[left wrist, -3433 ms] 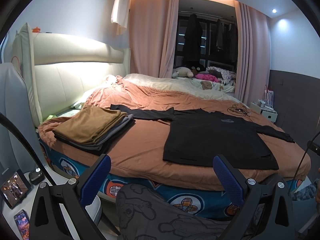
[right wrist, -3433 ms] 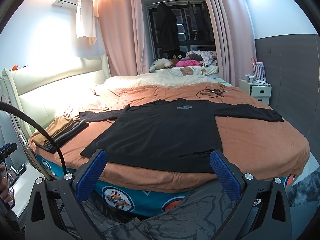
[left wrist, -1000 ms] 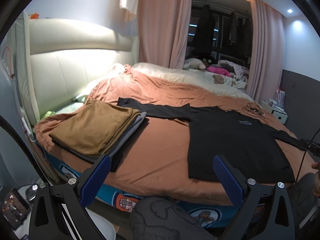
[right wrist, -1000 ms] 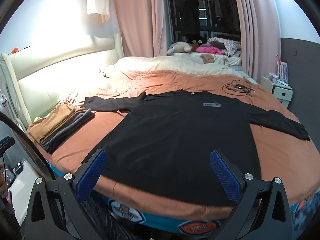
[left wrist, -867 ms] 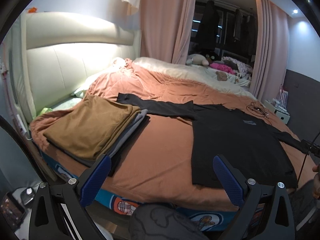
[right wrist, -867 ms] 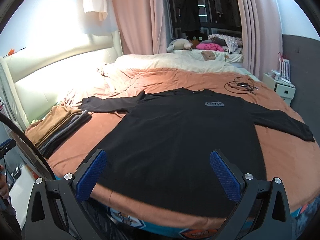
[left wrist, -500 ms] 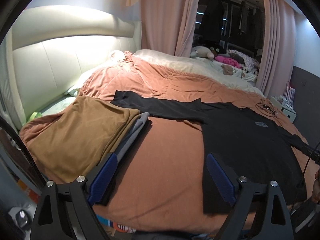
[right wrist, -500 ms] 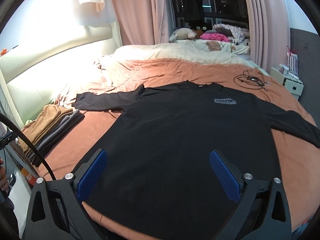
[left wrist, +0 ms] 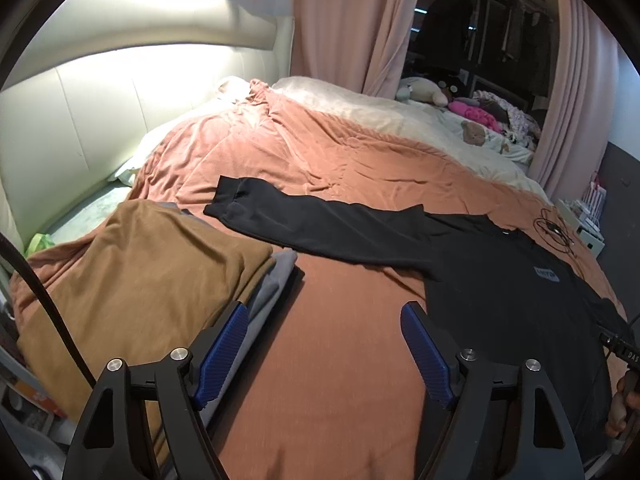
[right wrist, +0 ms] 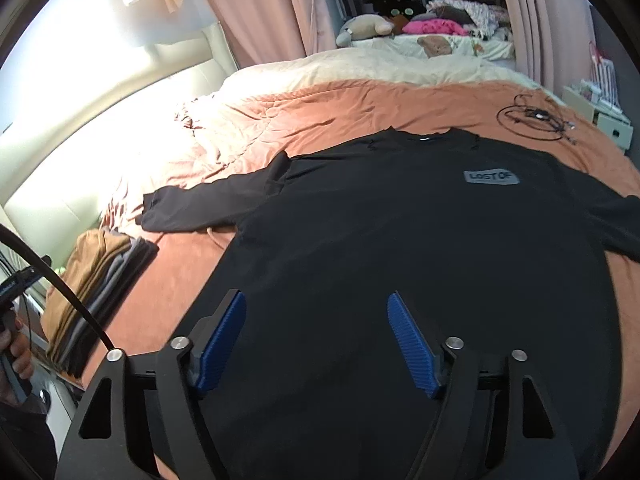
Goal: Fold small clothes
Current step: 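Move both tools toward the black shirt's hem and sleeve, then grasp the sleeve with the left tool while the right tool grasps the hem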
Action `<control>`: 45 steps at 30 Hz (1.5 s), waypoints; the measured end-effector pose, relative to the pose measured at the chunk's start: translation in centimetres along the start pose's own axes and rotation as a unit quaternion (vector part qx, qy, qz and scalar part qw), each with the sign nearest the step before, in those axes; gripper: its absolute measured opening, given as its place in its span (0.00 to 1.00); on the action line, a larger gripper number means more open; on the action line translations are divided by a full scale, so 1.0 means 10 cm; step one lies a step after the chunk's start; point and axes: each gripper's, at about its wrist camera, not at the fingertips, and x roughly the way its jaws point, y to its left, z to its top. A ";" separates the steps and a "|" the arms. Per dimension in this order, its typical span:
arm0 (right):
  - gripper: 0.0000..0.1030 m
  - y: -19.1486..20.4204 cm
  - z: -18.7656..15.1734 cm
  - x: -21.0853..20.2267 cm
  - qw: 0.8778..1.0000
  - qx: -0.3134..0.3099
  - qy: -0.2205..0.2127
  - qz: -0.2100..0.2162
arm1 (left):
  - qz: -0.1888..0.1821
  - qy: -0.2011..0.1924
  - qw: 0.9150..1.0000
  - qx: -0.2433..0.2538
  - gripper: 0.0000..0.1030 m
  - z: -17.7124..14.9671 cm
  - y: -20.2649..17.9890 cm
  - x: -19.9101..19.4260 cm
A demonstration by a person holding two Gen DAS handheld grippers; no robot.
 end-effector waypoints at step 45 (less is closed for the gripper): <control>0.26 0.08 1.21 2.73 0.985 0.040 0.123 0.111 | 0.138 0.231 0.952 -0.144 0.43 0.68 0.31 3.37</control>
